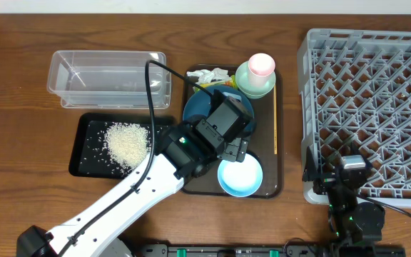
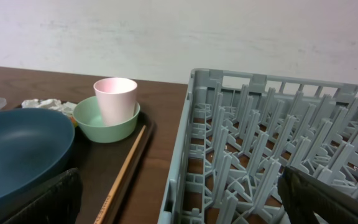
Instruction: Sort waste into correct bins and load items into the dishwasher rack
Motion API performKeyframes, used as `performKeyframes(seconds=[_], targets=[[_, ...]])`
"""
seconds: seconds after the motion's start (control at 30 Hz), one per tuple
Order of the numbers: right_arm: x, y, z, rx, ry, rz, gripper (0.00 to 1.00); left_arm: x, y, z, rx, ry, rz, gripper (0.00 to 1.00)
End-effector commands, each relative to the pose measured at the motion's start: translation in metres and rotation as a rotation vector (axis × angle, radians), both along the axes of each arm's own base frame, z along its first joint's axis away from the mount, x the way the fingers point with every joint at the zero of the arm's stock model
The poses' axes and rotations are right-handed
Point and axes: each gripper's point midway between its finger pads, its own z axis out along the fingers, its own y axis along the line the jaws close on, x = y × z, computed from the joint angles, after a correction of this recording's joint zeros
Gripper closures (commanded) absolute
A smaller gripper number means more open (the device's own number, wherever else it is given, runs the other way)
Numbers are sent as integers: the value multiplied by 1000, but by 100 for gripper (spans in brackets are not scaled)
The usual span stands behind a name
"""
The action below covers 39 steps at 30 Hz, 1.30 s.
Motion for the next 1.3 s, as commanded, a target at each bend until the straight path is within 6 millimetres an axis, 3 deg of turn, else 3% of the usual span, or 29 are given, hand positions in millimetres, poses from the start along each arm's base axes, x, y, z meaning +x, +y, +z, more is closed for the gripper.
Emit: performKeyframes(seconds=[0.0, 1.27], targets=[[0, 1, 0, -13, -2, 4, 1, 0, 3, 0, 9, -7, 8, 14], [0, 1, -1, -13, -1, 4, 1, -3, 4, -2, 17, 7, 4, 13]])
